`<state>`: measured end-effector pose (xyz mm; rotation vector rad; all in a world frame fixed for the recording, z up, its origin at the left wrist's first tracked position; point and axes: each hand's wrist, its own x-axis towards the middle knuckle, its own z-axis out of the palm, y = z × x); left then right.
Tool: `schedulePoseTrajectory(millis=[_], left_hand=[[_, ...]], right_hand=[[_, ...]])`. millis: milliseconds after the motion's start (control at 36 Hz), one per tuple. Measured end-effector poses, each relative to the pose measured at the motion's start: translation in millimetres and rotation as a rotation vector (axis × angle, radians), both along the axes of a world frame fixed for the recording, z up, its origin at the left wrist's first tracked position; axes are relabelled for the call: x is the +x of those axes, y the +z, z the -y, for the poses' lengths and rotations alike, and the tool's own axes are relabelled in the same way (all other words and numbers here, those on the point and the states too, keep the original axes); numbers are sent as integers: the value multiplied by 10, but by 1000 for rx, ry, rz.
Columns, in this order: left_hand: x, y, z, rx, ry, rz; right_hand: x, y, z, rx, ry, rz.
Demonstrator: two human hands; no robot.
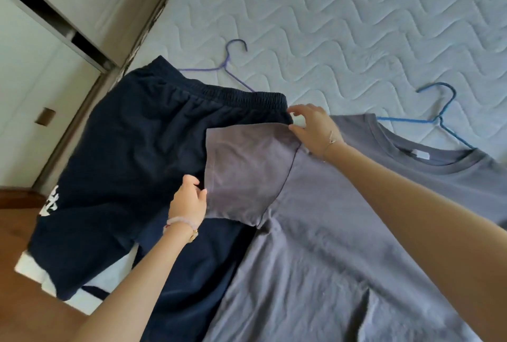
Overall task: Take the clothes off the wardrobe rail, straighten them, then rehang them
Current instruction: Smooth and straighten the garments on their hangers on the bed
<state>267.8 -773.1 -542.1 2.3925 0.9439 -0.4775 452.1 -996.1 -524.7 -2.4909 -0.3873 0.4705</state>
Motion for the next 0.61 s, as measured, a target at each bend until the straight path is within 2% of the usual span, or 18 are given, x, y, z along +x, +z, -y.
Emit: schedulePoseTrajectory(millis=[83, 167, 222, 361, 500, 611], left_hand=[[208, 80, 224, 194, -123, 187], [545, 218, 590, 247, -363, 412], [837, 257, 869, 215, -531, 469], [1630, 87, 1602, 87, -861, 315], [2208, -128, 2057, 230, -947, 83], [2418, -212, 2183, 486, -1104, 26]], right_hand=[[-2, 39, 524, -20, -108, 22], [-3, 29, 1261, -107, -264, 8], [-25, 29, 1791, -191, -388, -11], [-143, -6, 2824, -429, -553, -78], [-271, -108, 3369, -670, -584, -169], [-268, -179, 3473, -796, -512, -53]])
